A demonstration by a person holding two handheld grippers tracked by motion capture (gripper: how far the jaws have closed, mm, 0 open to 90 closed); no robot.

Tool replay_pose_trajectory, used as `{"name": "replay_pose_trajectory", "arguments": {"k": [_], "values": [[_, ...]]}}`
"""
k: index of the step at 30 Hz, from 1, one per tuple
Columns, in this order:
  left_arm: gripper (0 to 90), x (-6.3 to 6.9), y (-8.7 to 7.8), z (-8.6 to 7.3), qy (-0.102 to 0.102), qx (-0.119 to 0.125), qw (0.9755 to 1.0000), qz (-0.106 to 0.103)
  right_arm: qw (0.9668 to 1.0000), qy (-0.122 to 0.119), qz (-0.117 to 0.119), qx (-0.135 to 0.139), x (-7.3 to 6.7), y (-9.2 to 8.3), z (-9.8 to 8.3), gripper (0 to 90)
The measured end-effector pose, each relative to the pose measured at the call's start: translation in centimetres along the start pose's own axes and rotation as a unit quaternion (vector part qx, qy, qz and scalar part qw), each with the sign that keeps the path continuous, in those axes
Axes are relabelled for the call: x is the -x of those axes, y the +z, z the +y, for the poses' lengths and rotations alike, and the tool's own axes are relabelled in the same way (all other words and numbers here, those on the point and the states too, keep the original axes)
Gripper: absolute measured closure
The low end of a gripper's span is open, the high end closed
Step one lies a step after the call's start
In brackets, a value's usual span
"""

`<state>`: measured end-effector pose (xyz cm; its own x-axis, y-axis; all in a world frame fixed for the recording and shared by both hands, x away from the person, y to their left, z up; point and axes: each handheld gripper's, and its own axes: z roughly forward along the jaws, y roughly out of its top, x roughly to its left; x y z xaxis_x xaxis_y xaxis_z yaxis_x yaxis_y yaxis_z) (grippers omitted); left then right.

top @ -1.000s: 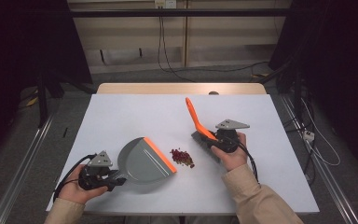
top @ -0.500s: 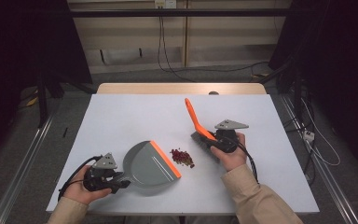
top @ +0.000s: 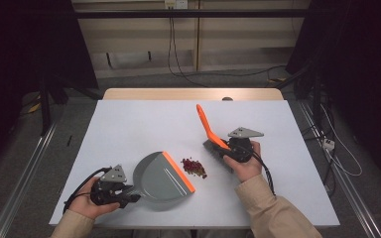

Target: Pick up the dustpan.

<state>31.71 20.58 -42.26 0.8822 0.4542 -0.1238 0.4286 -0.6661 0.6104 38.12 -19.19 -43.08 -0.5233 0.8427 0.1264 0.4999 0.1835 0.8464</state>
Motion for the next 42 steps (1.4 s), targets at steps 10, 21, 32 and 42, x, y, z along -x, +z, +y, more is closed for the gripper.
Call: {"name": "replay_pose_trajectory", "arguments": {"k": [10, 21, 32, 42], "values": [[62.7, 0.2, 0.4, 0.2, 0.008, 0.000, 0.9999, -0.008, 0.9998, -0.014, -0.010, -0.012, -1.3, 0.9, -0.1, 71.0], [62.6, 0.4, 0.8, 0.6, 0.011, -0.001, 0.9999, -0.013, 0.9980, -0.057, -0.024, -0.009, -3.6, 1.7, -0.3, 71.1], [62.2, 0.4, 1.1, 0.5, 0.000, 0.003, 0.9999, -0.017, 0.9974, -0.067, -0.028, -0.005, -4.3, 1.9, -0.4, 71.0], [62.2, 0.5, 1.3, 0.5, 0.002, 0.002, 0.9998, -0.021, 0.9968, -0.070, -0.038, -0.006, -5.1, 2.0, -0.5, 71.0]]}}
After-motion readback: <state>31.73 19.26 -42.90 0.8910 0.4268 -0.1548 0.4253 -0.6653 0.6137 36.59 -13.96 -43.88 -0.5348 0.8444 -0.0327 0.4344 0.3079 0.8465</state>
